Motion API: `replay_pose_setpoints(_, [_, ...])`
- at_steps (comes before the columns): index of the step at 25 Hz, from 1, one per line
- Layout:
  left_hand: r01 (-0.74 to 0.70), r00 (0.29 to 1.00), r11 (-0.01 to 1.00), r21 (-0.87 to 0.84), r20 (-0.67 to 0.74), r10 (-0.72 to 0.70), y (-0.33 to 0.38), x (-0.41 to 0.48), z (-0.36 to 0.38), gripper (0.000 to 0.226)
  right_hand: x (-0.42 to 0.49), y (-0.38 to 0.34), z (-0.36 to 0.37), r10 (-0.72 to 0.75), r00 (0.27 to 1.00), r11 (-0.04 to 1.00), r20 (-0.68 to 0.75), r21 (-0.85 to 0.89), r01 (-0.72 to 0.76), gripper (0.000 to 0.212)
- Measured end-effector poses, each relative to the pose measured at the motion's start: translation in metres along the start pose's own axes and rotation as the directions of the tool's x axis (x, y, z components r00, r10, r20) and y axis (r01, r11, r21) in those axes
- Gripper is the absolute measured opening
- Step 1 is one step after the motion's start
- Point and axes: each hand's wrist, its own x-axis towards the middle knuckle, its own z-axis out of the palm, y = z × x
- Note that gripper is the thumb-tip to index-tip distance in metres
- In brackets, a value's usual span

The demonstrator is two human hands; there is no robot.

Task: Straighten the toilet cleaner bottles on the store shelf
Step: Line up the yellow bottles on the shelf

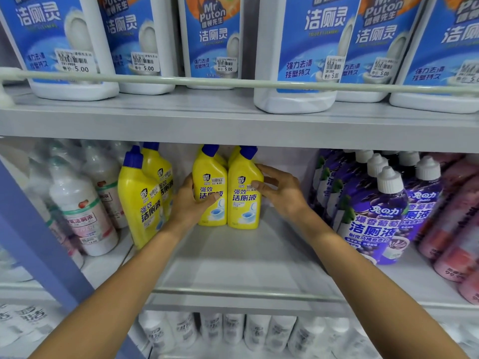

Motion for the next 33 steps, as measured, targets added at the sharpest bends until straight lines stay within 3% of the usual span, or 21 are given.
replay_pose_setpoints(4, [0.002, 1.0, 1.0, 0.01, 0.013, -0.002, 0.006, -0.002, -0.005, 0.051, -0.006, -0.011, -0.001, 0.051, 0.998, 0.998, 0.022, 0.033, -0.051, 0.052])
replay_pose_setpoints(9, [0.008, 1.0, 0.995, -0.102, 0.003, -0.008, 0.019, -0.024, -0.027, 0.061, -0.031, -0.035, -0.014, 0.14, 0.99, 0.983, 0.023, 0.115, -0.141, 0.078])
replay_pose_setpoints(11, [0.025, 0.998, 0.988, -0.154, -0.047, -0.032, 0.023, -0.044, -0.04, 0.076, -0.045, -0.041, -0.017, 0.125, 0.992, 0.984, 0.014, 0.129, -0.125, 0.074])
replay_pose_setpoints(14, [0.018, 0.995, 0.977, -0.214, -0.091, -0.038, 0.024, -0.075, -0.063, 0.073, -0.062, -0.054, -0.008, 0.081, 0.996, 0.989, 0.033, 0.122, -0.085, 0.06])
replay_pose_setpoints(19, [0.009, 0.988, 0.958, -0.286, -0.144, -0.052, 0.038, -0.111, -0.109, 0.075, -0.058, -0.092, 0.049, 0.001, 0.977, 0.983, 0.214, 0.18, -0.04, 0.055])
replay_pose_setpoints(22, [-0.012, 0.966, 0.984, -0.177, -0.255, -0.035, 0.044, -0.116, -0.115, 0.074, -0.033, -0.119, 0.091, -0.095, 0.959, 0.981, 0.267, 0.187, 0.045, 0.062])
replay_pose_setpoints(26, [0.008, 0.885, 0.999, 0.033, -0.465, 0.008, 0.049, -0.095, -0.111, 0.049, 0.018, -0.144, 0.138, -0.201, 0.966, 0.97, 0.162, 0.17, 0.173, 0.054])
replay_pose_setpoints(29, [0.019, 0.861, 0.991, 0.133, -0.506, 0.052, 0.043, -0.074, -0.109, 0.046, 0.054, -0.149, 0.16, -0.186, 0.969, 0.982, 0.163, 0.052, 0.18, 0.048])
replay_pose_setpoints(33, [0.094, 0.87, 0.983, 0.157, -0.494, -0.005, 0.022, -0.062, -0.109, 0.038, 0.074, -0.137, 0.181, -0.178, 0.949, 0.973, 0.261, -0.099, 0.21, 0.038])
